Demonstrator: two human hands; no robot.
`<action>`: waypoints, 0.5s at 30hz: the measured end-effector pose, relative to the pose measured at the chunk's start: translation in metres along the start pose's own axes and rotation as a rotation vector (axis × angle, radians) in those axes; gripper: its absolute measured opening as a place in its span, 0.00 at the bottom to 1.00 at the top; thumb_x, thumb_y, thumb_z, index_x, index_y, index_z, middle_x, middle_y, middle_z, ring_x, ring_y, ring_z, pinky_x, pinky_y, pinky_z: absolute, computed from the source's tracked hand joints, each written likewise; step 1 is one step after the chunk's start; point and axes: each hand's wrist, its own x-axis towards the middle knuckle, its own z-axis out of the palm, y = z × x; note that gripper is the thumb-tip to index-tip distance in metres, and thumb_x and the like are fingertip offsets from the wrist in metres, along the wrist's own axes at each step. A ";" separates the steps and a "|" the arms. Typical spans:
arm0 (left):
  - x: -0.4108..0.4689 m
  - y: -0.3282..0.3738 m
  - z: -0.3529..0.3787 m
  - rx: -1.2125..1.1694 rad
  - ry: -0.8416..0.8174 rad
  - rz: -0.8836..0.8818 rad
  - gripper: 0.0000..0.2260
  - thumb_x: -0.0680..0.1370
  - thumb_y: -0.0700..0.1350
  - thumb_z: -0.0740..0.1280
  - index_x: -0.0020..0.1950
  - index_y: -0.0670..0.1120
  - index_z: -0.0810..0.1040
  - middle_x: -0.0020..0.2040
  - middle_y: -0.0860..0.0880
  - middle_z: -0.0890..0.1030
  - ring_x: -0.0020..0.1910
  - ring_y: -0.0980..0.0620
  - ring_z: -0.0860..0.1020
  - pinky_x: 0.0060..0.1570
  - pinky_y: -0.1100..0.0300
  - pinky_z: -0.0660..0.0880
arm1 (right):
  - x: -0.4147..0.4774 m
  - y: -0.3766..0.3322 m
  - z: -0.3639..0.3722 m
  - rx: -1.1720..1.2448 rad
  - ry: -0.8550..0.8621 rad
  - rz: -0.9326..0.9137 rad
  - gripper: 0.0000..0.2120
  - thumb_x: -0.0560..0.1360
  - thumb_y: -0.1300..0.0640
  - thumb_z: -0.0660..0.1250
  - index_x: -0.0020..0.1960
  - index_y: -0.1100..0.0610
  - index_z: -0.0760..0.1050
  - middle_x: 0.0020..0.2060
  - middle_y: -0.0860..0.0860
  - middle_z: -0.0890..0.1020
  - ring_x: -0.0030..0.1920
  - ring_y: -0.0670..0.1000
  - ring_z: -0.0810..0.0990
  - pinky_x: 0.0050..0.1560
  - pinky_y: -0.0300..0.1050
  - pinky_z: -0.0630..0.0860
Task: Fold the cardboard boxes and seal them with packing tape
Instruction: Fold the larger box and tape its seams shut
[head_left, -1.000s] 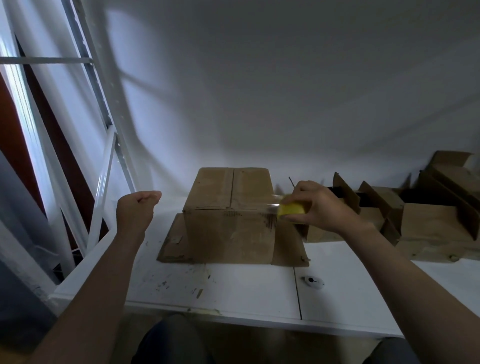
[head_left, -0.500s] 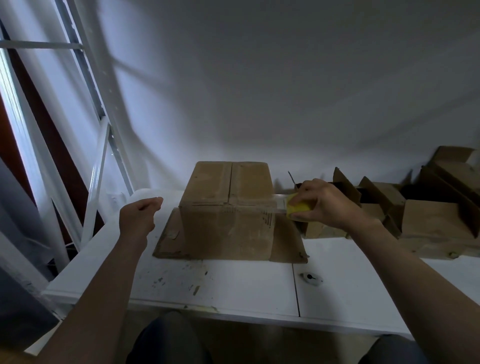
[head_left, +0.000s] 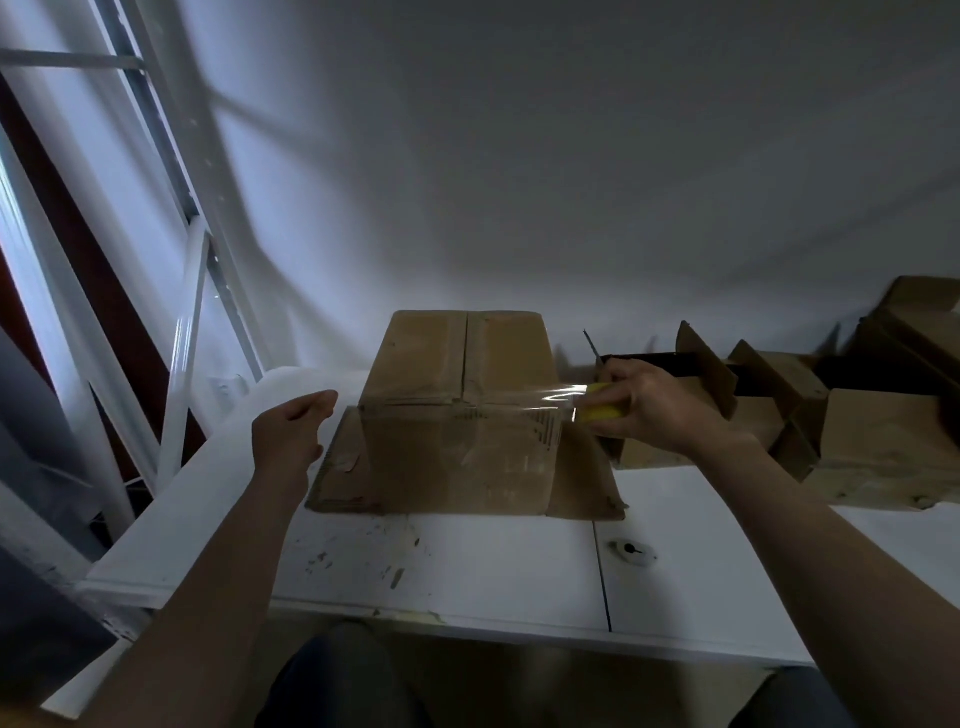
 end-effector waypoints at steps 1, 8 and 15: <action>0.001 -0.003 0.001 -0.003 0.001 -0.006 0.14 0.78 0.49 0.73 0.61 0.45 0.83 0.54 0.48 0.83 0.53 0.49 0.77 0.49 0.54 0.77 | 0.002 0.000 0.002 -0.004 0.001 0.006 0.13 0.73 0.49 0.76 0.58 0.42 0.85 0.44 0.42 0.71 0.46 0.47 0.70 0.43 0.45 0.71; 0.004 -0.015 0.015 0.010 -0.008 -0.025 0.13 0.78 0.49 0.73 0.61 0.46 0.84 0.56 0.48 0.84 0.48 0.50 0.79 0.52 0.51 0.80 | 0.006 -0.003 0.014 0.025 0.011 0.085 0.15 0.71 0.55 0.79 0.58 0.47 0.85 0.45 0.49 0.76 0.46 0.51 0.72 0.44 0.51 0.76; 0.007 -0.022 0.034 -0.066 -0.044 -0.074 0.12 0.79 0.48 0.72 0.61 0.46 0.85 0.50 0.40 0.85 0.42 0.33 0.79 0.48 0.43 0.80 | 0.006 -0.004 0.029 0.052 0.064 0.095 0.17 0.69 0.57 0.80 0.57 0.50 0.86 0.45 0.51 0.77 0.45 0.55 0.75 0.43 0.53 0.77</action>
